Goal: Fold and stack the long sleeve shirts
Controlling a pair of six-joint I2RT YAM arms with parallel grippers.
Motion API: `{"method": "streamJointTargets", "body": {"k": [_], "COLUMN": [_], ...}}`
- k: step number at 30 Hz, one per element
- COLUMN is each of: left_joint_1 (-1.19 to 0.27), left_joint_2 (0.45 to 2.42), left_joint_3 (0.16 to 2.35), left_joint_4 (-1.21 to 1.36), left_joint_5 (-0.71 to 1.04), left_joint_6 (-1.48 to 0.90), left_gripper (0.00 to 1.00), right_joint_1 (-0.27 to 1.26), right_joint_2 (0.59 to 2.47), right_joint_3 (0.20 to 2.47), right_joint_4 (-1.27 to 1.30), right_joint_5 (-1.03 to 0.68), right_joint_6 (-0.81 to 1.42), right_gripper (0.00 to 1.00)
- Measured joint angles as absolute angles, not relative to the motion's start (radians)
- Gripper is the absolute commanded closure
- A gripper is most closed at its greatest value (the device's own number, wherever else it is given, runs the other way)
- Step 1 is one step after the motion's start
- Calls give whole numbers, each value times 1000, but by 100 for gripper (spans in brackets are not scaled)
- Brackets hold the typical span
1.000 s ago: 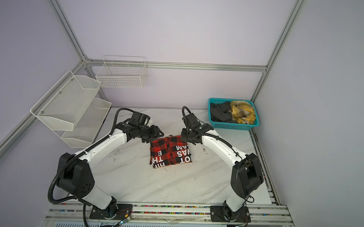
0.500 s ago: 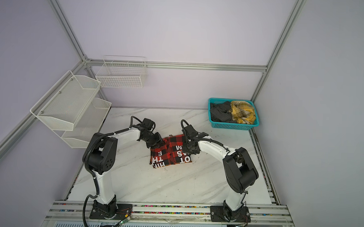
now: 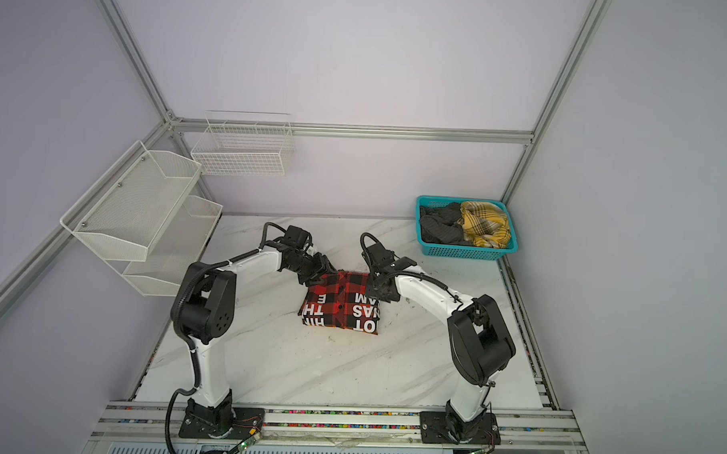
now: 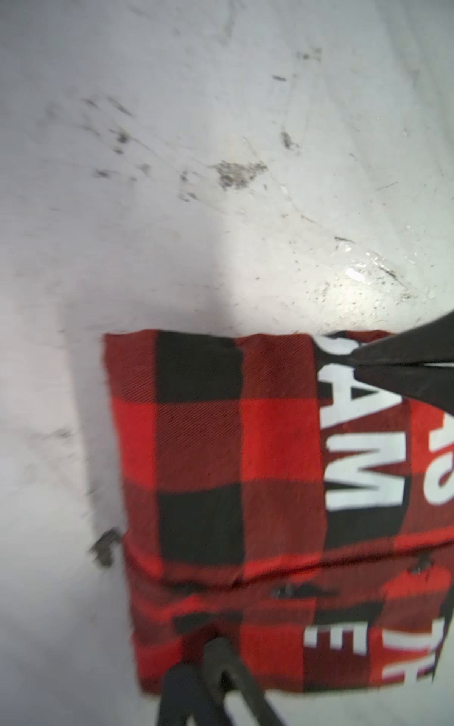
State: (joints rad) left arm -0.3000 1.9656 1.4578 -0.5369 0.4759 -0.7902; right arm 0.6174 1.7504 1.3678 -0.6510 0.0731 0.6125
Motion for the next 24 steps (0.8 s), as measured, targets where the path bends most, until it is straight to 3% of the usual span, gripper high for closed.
{"method": "streamJointTargets", "body": {"k": [9,16,19,24], "left_joint_1": [-89,-66,-66,-66], "left_joint_2": [1581,1597,1610,1609], "left_joint_3": [1265,1024,990,982], "left_joint_4": [-547,-538,-522,-472], "left_joint_5": [459,529,565,604], "left_joint_6": [-732,-738,-741,-739], "left_gripper": [34,31,26,24], "right_joint_1": [616,565,533,509], "right_joint_2": [1889,2050,2088,2115], "right_joint_3": [1572,1583,1579,1579], "right_joint_4": [-670,-643,-629,-607], "right_joint_5": [86,43,25,2], "right_joint_6": [577,548,537,524], "right_gripper": [92,93,93,93]}}
